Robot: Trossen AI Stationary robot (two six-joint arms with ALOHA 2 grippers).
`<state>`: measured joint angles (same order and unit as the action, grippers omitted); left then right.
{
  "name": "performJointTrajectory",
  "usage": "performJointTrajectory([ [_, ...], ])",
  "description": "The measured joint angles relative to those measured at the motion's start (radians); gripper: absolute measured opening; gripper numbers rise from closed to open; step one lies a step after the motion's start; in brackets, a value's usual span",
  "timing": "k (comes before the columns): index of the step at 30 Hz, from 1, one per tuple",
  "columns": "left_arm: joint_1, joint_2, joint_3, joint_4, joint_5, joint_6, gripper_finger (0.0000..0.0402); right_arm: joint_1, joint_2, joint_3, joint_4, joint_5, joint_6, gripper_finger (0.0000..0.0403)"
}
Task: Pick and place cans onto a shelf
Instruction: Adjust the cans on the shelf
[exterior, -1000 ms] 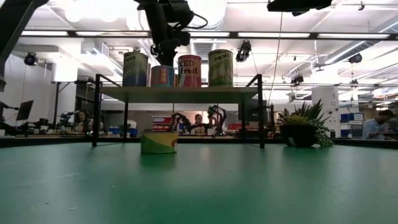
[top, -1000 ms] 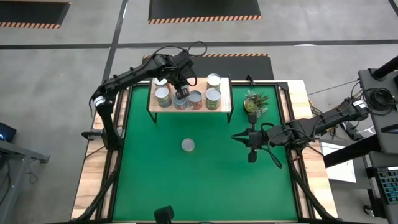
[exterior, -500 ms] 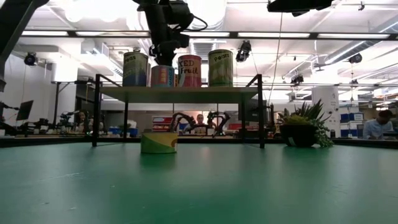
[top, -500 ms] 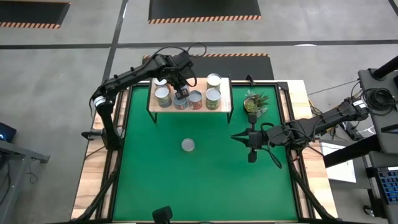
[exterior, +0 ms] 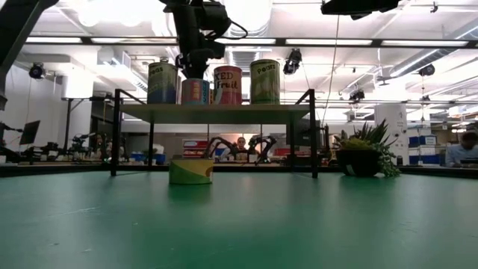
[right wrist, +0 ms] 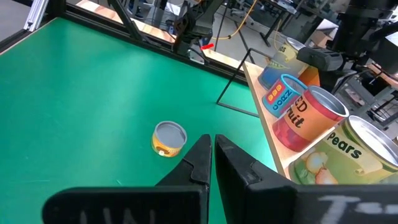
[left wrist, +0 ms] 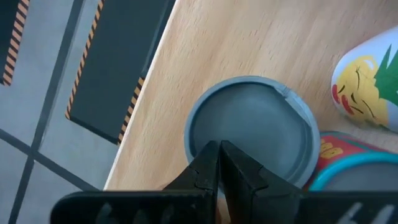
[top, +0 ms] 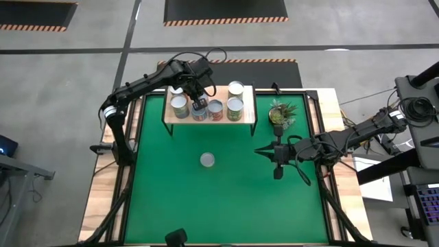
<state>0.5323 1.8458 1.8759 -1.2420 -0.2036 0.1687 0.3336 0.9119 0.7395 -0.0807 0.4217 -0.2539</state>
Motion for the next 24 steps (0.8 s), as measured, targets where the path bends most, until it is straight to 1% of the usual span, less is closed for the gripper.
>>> performJointTrajectory([
  [6, 0.000, 0.000, 0.000, -0.013, -0.094, -0.021, 0.0000, 0.000, 0.000, 0.000, 0.000, 0.000, 0.000, 0.0009],
  [19, -0.002, -0.012, 0.000, -0.012, -0.094, -0.021, 0.0000, 0.000, 0.000, -0.001, 0.000, 0.000, 0.000, 0.0009],
  [24, -0.011, -0.030, 0.040, -0.022, -0.094, -0.036, 0.0000, 0.000, 0.000, -0.001, 0.000, 0.000, 0.000, 0.0009],
])
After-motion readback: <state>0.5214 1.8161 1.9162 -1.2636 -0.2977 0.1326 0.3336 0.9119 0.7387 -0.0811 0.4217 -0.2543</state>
